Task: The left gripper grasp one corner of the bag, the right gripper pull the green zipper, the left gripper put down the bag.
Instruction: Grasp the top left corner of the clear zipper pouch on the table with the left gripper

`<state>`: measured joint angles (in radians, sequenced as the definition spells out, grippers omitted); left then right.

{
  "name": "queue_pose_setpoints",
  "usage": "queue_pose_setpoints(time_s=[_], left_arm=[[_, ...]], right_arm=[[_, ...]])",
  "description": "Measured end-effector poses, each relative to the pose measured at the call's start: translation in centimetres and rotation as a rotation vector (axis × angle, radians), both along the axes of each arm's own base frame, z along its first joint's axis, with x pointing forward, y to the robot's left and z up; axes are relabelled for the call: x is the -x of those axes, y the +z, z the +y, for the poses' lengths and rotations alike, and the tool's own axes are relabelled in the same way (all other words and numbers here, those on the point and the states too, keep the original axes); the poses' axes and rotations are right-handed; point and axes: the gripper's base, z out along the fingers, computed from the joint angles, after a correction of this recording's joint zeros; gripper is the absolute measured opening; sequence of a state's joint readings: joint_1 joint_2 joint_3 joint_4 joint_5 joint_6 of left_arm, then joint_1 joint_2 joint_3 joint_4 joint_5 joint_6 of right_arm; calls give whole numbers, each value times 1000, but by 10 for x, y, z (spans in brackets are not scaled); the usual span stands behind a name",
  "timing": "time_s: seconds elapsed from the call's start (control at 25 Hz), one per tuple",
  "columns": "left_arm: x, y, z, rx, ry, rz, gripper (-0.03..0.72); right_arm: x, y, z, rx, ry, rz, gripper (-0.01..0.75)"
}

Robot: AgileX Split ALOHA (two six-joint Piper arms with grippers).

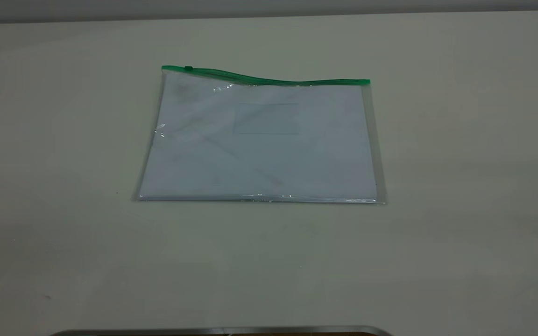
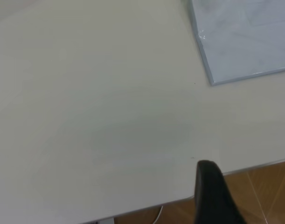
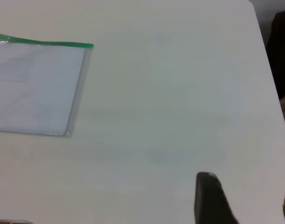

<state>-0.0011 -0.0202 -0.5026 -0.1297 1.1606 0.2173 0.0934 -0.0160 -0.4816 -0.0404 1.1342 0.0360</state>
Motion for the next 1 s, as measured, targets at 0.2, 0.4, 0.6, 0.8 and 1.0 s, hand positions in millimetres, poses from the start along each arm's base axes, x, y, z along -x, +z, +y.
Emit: queue_pose_setpoints(time_s=[0.2,0.4,0.6,0.8,1.0], left_arm=[[0,0,0,0,0,0,454],[0,0,0,0,0,0,454],[0,0,0,0,0,0,455],[0,0,0,2,-1,0,455],[0,1,-4,37,-25,-1,455]], right_arm=[[0,0,0,0,0,0,413],[0,0,0,0,0,0,413],[0,0,0,0,0,0,413],[0,0,0,0,0,0,413],[0,0,0,0,0,0,413]])
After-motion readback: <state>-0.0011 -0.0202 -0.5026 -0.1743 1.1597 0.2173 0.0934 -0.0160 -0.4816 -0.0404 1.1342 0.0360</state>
